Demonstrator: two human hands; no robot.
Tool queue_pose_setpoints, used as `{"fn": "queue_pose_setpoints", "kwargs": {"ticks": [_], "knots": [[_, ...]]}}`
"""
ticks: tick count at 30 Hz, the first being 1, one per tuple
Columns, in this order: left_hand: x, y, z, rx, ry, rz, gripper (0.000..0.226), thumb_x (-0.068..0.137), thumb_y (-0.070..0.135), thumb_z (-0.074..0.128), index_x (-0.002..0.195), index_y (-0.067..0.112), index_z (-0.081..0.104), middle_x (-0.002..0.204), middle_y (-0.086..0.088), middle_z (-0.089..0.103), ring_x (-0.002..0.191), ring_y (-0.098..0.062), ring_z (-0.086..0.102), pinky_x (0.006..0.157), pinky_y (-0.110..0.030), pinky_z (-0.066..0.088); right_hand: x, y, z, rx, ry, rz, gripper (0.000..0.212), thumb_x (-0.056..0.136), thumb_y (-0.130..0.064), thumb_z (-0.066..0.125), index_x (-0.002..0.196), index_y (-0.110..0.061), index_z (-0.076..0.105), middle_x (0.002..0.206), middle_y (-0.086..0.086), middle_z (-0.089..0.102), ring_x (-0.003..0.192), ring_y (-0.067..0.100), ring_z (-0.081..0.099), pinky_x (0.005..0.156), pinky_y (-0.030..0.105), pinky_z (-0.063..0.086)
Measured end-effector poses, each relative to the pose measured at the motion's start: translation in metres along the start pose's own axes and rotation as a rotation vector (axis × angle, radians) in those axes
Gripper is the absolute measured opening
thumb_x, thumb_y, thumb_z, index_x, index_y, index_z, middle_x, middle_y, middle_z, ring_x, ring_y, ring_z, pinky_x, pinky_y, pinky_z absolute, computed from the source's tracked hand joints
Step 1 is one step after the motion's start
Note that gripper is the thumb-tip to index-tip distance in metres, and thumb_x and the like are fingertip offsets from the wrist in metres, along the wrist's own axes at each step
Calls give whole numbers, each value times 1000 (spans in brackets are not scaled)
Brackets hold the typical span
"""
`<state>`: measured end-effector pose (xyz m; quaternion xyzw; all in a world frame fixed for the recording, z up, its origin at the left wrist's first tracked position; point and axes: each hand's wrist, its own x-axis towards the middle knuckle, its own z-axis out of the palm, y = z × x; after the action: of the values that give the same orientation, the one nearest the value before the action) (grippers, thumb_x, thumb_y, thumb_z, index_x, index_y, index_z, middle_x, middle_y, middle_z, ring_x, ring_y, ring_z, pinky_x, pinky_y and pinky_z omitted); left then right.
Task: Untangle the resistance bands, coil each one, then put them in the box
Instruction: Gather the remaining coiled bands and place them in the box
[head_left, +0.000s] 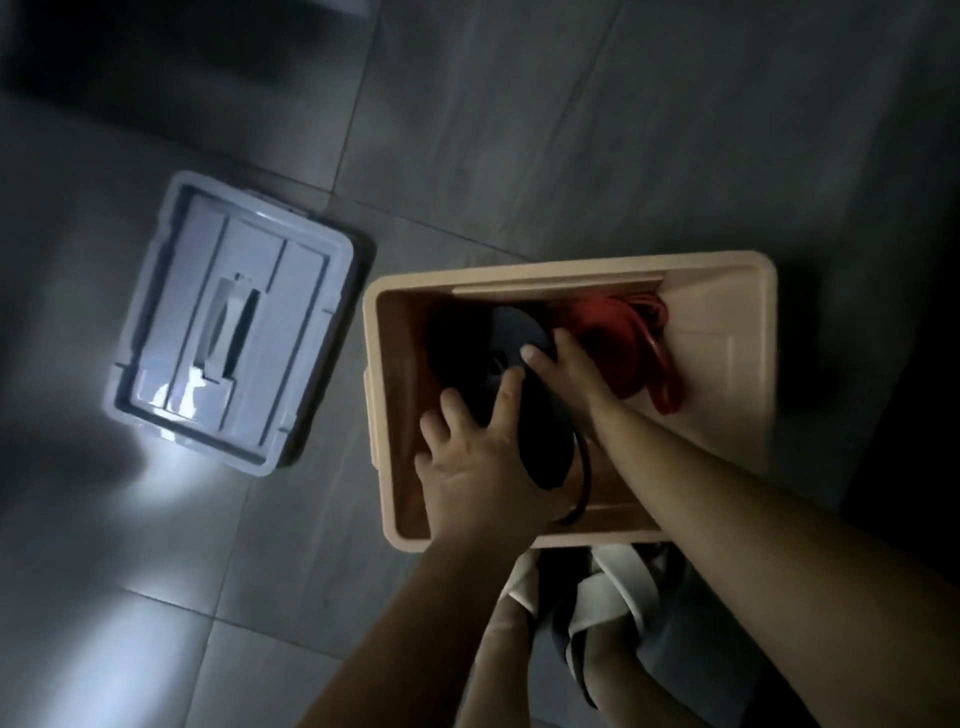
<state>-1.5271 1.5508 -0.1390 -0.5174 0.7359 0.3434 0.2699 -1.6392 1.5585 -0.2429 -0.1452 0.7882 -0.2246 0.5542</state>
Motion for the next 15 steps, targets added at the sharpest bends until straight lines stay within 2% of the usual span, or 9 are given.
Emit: {"fn": "queue_pose_setpoints", "kwargs": {"ticks": [1,3,6,7,11,14,15], "knots": [[8,-1,6,6,-11,-6,106,68,58,66,143,42,-8,142,-9,9,128,-31,18,101,-43,31,12,3,4,-28,-22,-19,34,94,-16,51,122,2,46,126,21,52,118,31,49,87,27,36],[23,-4,17,-15,-38,-32,107,67,57,67,143,41,-7,142,-11,10,127,-31,19,99,-42,32,30,9,11,-110,-48,-21,32,95,-17,48,120,2,46,123,21,52,115,30,50,81,24,34],[38,-13,30,-59,-62,-103,111,64,54,71,144,41,-6,140,-11,14,125,-31,23,96,-40,35,45,17,21,-219,-81,-21,12,96,-20,45,100,-10,49,105,16,49,98,23,48,80,26,33],[40,-15,32,-78,-71,-122,112,64,52,72,144,40,-5,138,-11,15,123,-30,24,95,-39,36,47,19,23,-231,-78,-32,11,95,-19,46,98,-10,51,104,17,50,99,23,49,81,27,34],[42,-20,35,-204,-56,-161,112,64,39,75,144,40,-2,135,-11,19,122,-33,28,94,-40,37,52,18,32,-281,-6,-26,39,95,-24,47,118,7,49,124,26,53,116,35,50,91,32,36],[41,-24,33,-313,-21,-161,109,64,35,76,144,42,1,138,-12,18,125,-36,26,97,-43,35,52,12,35,-78,-14,35,57,94,-35,43,130,9,40,137,26,43,127,33,41,102,33,30],[38,-24,33,-326,-29,-157,109,65,35,75,144,42,0,139,-12,17,126,-35,25,98,-44,34,51,12,35,-8,12,33,57,93,-32,41,132,10,37,138,25,40,129,30,39,102,30,27]]}}
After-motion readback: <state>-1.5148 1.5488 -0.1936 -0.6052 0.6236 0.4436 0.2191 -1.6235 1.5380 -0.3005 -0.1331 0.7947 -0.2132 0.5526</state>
